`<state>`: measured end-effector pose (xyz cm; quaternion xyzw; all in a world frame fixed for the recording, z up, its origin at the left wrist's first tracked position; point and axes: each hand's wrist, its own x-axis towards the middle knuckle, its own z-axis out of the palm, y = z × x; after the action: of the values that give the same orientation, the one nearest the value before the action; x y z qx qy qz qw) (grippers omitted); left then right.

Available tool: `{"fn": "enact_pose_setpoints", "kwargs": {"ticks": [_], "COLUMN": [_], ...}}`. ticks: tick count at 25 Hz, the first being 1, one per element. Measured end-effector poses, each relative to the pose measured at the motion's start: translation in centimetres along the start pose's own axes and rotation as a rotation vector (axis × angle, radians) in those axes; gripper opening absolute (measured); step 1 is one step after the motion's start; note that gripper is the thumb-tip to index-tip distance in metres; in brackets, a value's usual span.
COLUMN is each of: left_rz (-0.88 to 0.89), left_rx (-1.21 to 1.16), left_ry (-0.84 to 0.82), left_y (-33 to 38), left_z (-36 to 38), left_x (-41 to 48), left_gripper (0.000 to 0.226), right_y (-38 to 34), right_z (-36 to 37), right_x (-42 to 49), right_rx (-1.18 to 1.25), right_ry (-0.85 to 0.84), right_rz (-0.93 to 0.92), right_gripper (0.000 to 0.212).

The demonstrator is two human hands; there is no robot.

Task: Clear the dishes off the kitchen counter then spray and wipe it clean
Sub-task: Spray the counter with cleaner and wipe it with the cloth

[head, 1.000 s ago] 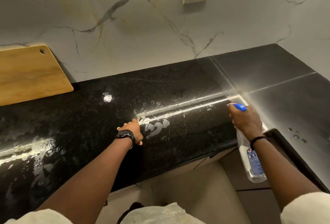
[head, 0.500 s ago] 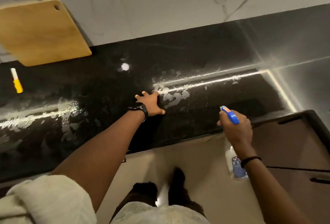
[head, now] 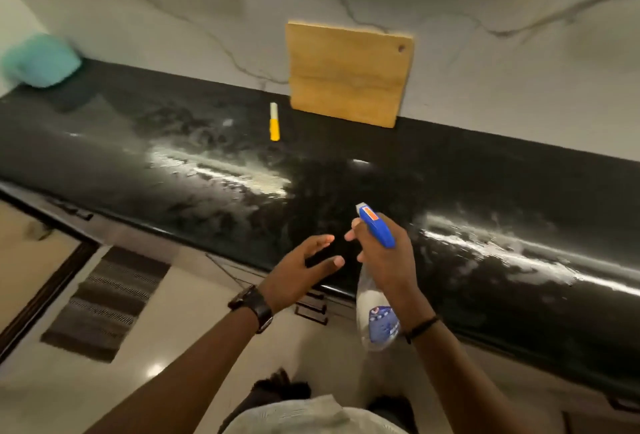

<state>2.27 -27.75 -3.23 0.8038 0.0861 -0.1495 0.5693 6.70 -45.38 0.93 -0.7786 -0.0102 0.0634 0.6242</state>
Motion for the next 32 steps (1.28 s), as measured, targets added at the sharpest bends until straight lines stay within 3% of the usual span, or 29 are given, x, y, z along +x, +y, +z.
{"fn": "enact_pose_setpoints", "kwargs": {"ticks": [3,7,11,15,24,27,32], "left_rz": [0.018,0.052,0.067,0.096,0.096,0.070,0.084], "left_rx": [-0.103,-0.050,-0.074,-0.122,0.073,0.156,0.151], "left_ry": [0.095,0.294,0.624,0.829,0.744,0.698,0.779], "left_y": [-4.0,-7.2,-10.5,-12.1,-17.5,-18.9,-20.7], "left_z": [-9.0,-18.9,-29.9,-37.4,-56.8,-65.1,-75.1], "left_x": [-3.9,-9.4,-13.5,-14.9,-9.9,-8.8,-6.1], "left_gripper": [0.069,0.055,0.044,0.041,0.044,0.047,0.056], "right_y": [-4.2,-9.7,-14.9,-16.2,-17.8,-19.5,-22.5], "right_z": [12.0,25.7,36.9,44.4,62.4,68.9,77.8], "right_x": [0.6,-0.8,-2.0,-0.7,10.5,13.1,16.5], "right_rx": [-0.036,0.020,0.029,0.013,-0.068,-0.080,-0.097], "right_ry": [-0.171,-0.377,-0.606,-0.760,-0.987,-0.964,-0.900], "right_rz": [-0.106,-0.219,-0.280,-0.304,-0.379,-0.404,-0.435], "right_gripper": [0.011,0.005,0.036,0.035,0.035,0.033,0.030]}}
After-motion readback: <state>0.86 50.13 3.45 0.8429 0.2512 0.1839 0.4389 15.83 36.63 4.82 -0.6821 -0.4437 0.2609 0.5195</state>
